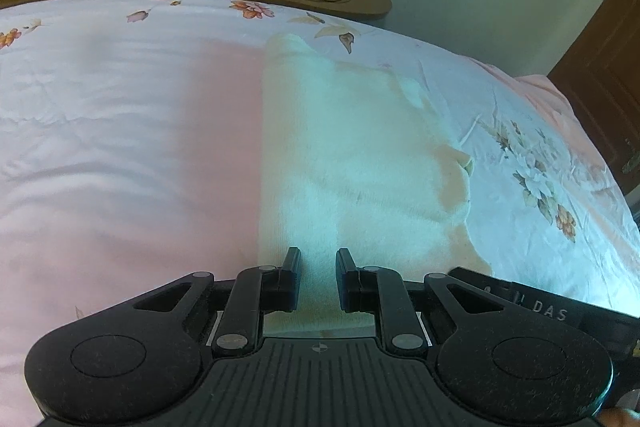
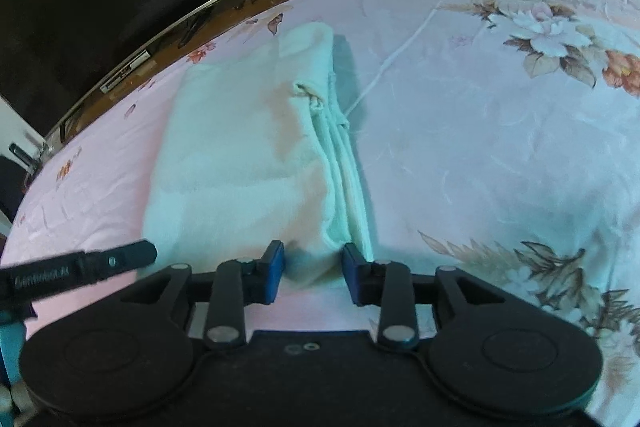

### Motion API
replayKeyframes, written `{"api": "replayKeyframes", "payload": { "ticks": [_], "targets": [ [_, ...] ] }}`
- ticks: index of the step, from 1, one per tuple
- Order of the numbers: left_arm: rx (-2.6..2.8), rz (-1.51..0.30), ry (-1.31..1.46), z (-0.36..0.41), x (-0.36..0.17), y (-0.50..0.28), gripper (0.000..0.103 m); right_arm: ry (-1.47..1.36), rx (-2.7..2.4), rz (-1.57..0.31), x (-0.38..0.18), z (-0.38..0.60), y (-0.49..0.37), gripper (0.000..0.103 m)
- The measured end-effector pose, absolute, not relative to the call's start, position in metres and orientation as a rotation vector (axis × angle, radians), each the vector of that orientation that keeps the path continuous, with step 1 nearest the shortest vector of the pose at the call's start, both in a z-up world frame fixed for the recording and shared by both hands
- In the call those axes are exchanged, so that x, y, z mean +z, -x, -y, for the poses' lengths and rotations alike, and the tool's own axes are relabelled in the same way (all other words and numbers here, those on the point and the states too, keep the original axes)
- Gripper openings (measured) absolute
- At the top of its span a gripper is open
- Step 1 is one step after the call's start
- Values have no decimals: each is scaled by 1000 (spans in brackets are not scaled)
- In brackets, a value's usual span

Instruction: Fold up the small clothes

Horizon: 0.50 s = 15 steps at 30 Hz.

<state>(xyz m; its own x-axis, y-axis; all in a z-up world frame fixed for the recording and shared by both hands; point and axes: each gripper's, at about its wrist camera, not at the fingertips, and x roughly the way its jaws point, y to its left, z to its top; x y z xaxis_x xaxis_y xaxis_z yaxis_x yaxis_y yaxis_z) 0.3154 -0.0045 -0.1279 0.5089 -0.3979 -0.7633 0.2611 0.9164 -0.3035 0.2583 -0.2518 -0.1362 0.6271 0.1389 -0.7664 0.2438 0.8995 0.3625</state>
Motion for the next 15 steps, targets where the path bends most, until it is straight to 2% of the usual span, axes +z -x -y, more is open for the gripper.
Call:
{"api": "replayKeyframes", "payload": {
  "ticks": [2,4,8,12,13,15],
  "targets": [
    [-398,-958,155,6,-128,-316,17,-394,-68,-887,-133,245,-260,13],
    [-401,-959,153,8,-129,-317,17,-336,-62,-883,-129,240,-259,9],
    [-418,-960,160,13,-131,-317,17,-201,-78,-820,-110,235,-249,8],
    [-423,-974,118,24,-139,-318,17,-194,-83,-924,-135,241,-254,8],
    [-418,-975,111,25,-140,-318,17,-184,-80,-913,-135,240,-252,9],
    [-415,-981,128,24,-140,-320,17,-197,-72,-899,-128,240,-251,17]
  ]
}}
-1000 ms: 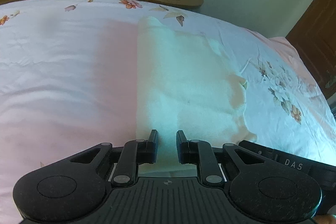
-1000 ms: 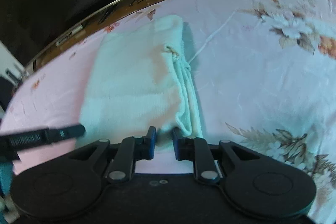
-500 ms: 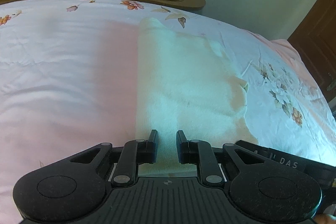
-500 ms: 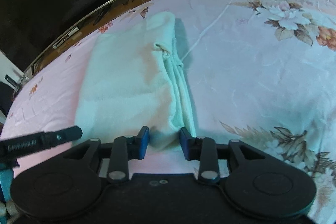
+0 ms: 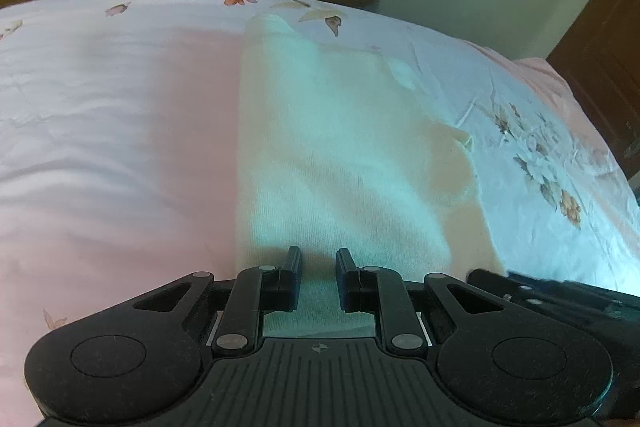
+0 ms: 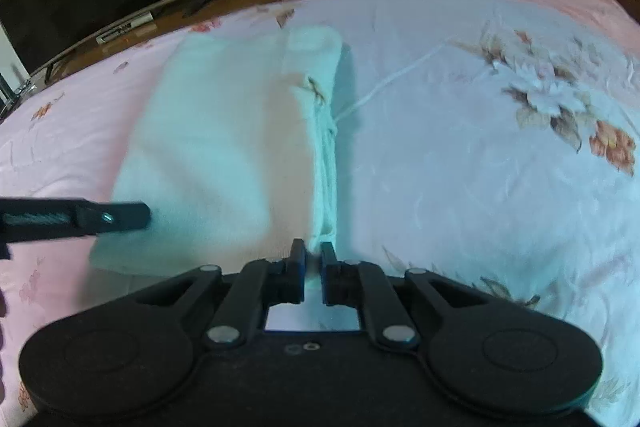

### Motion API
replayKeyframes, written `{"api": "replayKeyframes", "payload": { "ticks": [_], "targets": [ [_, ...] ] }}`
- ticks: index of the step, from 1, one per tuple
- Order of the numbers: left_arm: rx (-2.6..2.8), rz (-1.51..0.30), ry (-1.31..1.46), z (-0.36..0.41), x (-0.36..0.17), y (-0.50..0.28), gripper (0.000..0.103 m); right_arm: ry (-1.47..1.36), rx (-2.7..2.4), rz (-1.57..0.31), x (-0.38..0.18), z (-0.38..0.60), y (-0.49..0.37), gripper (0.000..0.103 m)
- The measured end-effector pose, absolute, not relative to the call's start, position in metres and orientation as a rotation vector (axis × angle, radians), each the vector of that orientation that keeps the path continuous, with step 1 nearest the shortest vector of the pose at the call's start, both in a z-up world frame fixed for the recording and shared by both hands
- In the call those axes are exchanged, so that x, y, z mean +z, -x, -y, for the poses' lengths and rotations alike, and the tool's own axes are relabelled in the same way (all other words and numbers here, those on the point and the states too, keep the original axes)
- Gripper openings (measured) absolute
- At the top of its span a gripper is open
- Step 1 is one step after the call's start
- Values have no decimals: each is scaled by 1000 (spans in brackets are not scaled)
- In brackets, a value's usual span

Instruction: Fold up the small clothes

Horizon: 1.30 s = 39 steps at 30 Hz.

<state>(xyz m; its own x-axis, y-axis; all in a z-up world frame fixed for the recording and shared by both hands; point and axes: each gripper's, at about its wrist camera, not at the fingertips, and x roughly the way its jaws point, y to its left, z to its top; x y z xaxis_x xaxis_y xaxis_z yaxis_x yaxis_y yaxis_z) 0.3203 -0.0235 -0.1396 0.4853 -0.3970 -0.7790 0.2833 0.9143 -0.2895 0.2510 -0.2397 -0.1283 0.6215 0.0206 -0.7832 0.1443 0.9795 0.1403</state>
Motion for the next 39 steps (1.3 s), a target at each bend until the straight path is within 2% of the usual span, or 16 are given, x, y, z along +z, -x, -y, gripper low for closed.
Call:
{"api": "replayKeyframes", "payload": {
  "ticks": [1,3,5,6,12,17,18,19,20,23,25,27,31,32,35,39],
  "targets": [
    [-413,-985,140,22,-139,-322,17,-219,-61,-885,-124,242,-250,27],
    [-406,-981,152,20,-136,-323,17,-249,-44,-853,-115,246,-249,36],
    [-393,-961,152,19,-132,-324,17,-257,-42,-822,-107,249,-252,62],
    [-391,-949,149,19,-130,-326,17,-261,-38,-810,-105,251,-255,67],
    [-340,-928,231,2,-123,-350,17,-302,-16,-816,-101,263,-291,74],
    [-352,-951,311,-2,-129,-388,17,-430,-6,-827,-110,285,-325,92],
    [-365,-960,330,-1,-133,-395,31,-462,-3,-836,-114,290,-335,92],
    [-377,-964,350,0,-136,-401,73,-480,1,-847,-118,293,-342,92],
    [-377,-967,366,1,-140,-406,103,-494,1,-856,-123,295,-349,92],
    [-405,-998,423,3,-156,-417,100,-529,14,-892,-137,301,-365,88],
    [-437,-1055,489,4,-172,-424,85,-567,52,-918,-149,304,-373,80],
    [-448,-1019,489,5,-175,-424,83,-581,78,-904,-155,305,-375,79],
    [-428,-1018,577,-3,-185,-432,48,-565,116,-888,-157,304,-381,67],
    [-431,-1023,596,-5,-188,-432,47,-565,125,-886,-158,303,-381,56],
    [-426,-1006,547,3,-181,-426,37,-561,154,-875,-155,295,-380,39],
    [-441,-951,534,7,-167,-420,34,-522,156,-829,-140,282,-377,35]
  ]
}}
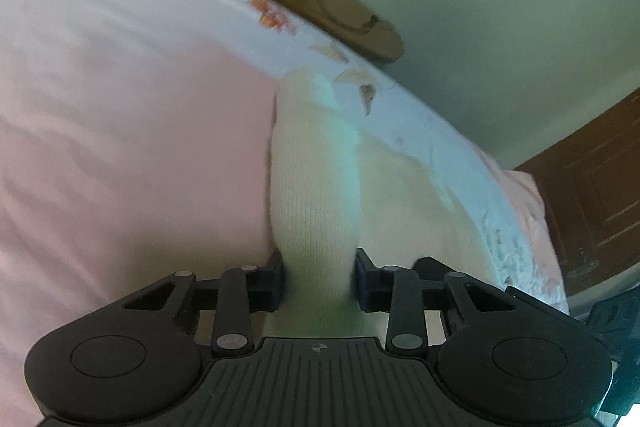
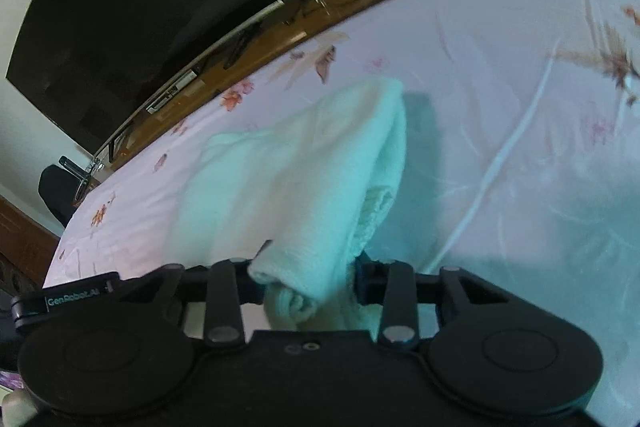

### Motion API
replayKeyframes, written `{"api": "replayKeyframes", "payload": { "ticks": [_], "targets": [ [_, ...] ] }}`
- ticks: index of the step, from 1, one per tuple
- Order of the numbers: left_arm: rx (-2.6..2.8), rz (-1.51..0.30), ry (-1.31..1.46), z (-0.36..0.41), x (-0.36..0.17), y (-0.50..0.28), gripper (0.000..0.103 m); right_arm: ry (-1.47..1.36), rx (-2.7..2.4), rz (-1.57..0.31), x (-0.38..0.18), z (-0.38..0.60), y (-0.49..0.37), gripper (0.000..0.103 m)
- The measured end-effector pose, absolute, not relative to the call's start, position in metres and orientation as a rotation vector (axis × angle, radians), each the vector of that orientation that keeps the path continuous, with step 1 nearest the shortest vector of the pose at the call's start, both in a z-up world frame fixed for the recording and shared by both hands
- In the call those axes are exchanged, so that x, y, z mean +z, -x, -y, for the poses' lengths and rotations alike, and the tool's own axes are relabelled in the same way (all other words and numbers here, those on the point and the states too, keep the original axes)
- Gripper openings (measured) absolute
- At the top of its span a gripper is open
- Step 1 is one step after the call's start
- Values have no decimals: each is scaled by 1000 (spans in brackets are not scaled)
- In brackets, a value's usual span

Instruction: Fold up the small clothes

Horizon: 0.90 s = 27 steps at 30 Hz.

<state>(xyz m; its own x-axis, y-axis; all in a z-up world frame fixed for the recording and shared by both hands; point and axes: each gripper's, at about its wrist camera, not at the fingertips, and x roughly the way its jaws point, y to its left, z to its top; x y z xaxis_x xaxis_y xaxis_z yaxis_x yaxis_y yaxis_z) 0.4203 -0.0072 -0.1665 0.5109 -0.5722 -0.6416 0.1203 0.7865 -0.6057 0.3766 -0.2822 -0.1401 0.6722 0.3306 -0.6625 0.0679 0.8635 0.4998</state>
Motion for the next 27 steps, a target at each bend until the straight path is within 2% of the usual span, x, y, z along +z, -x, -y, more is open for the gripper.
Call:
{"api": "replayKeyframes", "payload": {
  "ticks": [6,14,27],
  "targets": [
    [-476,-866,527,-13,-128,-412,34,-446,213,-762,-98,252,-369,34],
    [-395,-790,530,-101,-91,-408,34,-425,314,-719,-62,186,-379,34],
    [-220,-783,498,-225,-118,-420,34,-386,460,-765,-96,59,-424,34]
  ]
}}
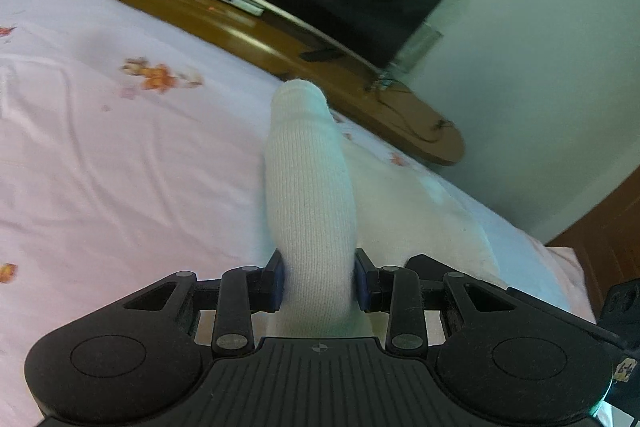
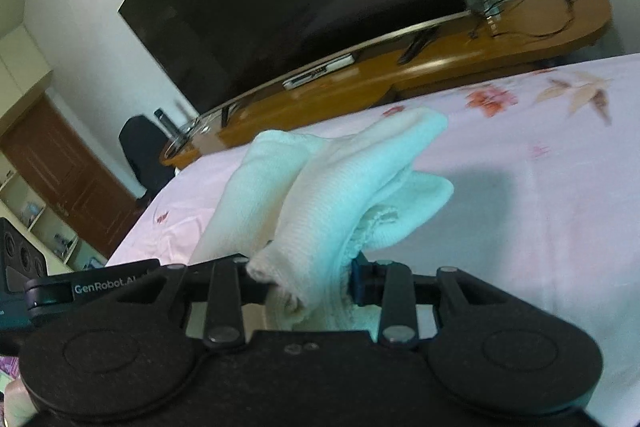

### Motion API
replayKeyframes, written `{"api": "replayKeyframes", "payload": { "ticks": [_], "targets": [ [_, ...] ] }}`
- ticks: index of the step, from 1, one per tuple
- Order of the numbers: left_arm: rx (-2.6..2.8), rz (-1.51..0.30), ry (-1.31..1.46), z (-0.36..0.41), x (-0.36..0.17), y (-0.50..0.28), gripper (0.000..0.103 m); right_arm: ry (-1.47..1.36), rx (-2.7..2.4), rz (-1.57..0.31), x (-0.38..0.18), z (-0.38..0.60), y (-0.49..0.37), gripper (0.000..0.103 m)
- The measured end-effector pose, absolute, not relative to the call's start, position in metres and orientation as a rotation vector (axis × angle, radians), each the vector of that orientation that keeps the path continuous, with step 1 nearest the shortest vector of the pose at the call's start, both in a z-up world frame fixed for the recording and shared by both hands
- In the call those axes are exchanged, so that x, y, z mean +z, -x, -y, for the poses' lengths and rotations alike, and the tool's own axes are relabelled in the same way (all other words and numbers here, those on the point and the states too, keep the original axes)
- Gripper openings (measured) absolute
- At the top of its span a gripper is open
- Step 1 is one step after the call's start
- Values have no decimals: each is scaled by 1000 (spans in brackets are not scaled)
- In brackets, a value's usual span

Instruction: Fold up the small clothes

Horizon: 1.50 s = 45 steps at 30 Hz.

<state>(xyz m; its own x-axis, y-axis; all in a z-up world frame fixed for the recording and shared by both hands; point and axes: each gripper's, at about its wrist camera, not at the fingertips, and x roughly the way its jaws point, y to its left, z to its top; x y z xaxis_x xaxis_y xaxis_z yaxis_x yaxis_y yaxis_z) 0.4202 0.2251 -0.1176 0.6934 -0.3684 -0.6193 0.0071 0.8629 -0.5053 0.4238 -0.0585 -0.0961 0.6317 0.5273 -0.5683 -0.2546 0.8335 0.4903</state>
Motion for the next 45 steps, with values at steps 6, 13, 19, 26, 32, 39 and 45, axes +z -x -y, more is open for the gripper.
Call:
{"api": "replayKeyframes", "payload": {
  "ticks": [6,13,19,26,32,39,45],
  "targets": [
    [-157,-844,494,-249,-157,-429,34,-371,459,-817,-125,37,-439,34],
    [-118,-854,455,-248,-174,-427,47,-369,370,-890,-160,37,-442,47],
    [-92,-815,424,-248,-148,-415,47,-376,350,-897,-153,44,-431,62],
    [-125,-779,367,-238,-129,-401,47,-402,371,-950,-157,54,-405,64],
    [-144,-784,339,-229,-127,-388,47,-340,398,-984,-162,48,-375,54],
    [-155,-790,321,-227,-125,-375,47,-429,440,-1055,-153,51,-369,20],
    [-159,-800,315,-228,-126,-368,47,-703,494,-1075,-151,76,-370,15]
  ]
}}
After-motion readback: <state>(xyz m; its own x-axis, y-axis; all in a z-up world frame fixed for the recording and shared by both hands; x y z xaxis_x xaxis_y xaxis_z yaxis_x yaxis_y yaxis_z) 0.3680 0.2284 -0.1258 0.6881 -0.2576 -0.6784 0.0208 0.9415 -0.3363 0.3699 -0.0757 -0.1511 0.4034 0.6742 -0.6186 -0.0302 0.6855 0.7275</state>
